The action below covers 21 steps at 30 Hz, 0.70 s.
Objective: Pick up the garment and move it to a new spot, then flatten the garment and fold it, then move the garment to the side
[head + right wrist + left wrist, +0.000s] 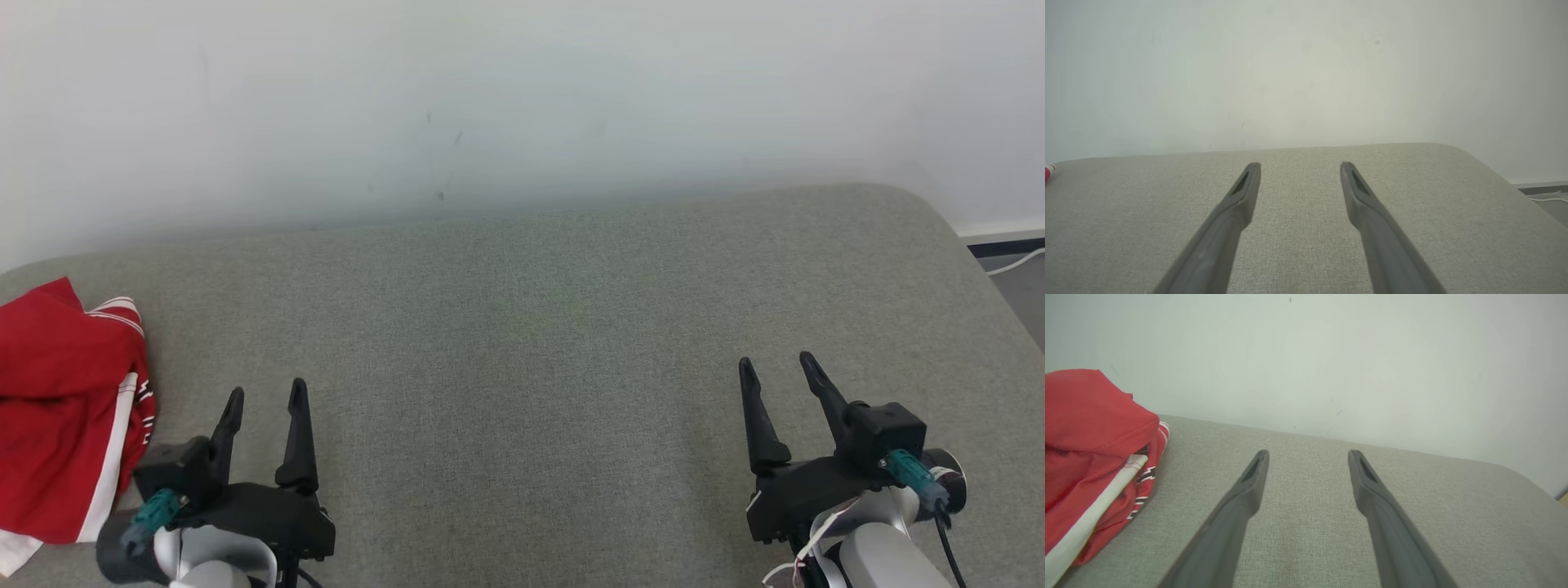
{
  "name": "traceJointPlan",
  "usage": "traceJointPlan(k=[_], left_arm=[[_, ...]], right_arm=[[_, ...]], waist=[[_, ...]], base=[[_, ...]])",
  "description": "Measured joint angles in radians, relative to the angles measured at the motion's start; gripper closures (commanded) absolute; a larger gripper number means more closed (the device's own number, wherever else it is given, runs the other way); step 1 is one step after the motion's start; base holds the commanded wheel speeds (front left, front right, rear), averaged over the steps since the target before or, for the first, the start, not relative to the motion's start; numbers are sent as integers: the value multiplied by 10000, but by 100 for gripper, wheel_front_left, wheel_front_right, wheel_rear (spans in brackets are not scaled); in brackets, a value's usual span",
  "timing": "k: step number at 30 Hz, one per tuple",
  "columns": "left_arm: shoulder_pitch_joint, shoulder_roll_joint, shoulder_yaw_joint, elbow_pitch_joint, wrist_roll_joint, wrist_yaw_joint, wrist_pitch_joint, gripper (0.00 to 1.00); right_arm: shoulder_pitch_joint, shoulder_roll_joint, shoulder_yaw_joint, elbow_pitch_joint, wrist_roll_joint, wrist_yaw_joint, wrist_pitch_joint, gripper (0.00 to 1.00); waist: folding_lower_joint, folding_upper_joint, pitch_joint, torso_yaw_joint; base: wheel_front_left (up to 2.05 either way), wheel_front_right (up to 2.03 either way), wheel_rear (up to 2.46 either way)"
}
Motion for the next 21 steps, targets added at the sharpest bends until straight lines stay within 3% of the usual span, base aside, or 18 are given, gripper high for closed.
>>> traceJointPlan(k=[7, 21], left_arm=[[-187, 121, -127, 27, 629, 54, -115, 0], [-170, -111, 512, 86, -150, 56, -109, 0]], right_arm=[[-18, -86, 36, -79, -362, 6, -92, 0], [26, 228, -738, -293, 1034, 481, -94, 0]], waist=[[0, 0, 20, 4], [0, 0, 90, 18]], base=[[0, 0, 0], [0, 0, 0]])
